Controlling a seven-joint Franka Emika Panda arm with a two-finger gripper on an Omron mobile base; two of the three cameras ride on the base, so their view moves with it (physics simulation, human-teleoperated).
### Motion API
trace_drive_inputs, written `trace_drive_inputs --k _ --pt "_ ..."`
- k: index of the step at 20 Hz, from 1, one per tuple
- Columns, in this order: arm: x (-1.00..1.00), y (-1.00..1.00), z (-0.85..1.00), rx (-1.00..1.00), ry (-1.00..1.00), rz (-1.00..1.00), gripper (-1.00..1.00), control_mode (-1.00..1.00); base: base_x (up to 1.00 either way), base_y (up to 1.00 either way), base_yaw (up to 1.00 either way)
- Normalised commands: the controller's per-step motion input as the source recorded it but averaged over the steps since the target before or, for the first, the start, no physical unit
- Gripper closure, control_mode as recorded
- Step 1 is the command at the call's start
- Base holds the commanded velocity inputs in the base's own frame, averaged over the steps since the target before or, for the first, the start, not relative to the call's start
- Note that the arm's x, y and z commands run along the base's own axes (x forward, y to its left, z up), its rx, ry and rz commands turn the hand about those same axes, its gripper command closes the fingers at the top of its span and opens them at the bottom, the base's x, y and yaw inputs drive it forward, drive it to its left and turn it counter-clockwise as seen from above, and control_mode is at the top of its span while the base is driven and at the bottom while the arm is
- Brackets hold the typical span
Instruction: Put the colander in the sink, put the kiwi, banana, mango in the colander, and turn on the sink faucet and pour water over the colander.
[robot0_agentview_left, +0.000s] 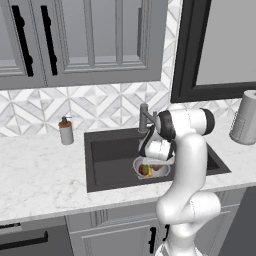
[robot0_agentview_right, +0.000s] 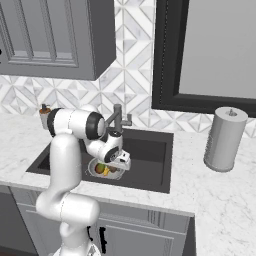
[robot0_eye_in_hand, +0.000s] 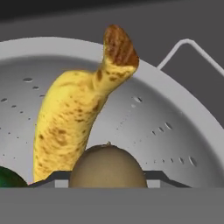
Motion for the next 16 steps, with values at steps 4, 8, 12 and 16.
trace_drive_inputs --k 4,8,12,16 --pt "0.02 -0.05 -0.32 0.0 0.0 0.0 1.0 -1.0 0.0 0.0 0.0" --pt "0.01 0.0 -0.05 0.0 0.0 0.0 1.0 -1.0 0.0 0.0 0.0" --pt "0.0 0.0 0.0 0.0 0.0 0.0 -1.0 -1.0 0.0 0.0 0.0" --pt "0.0 0.0 0.0 0.0 0.0 0.0 -1.0 -1.0 0.0 0.0 0.0"
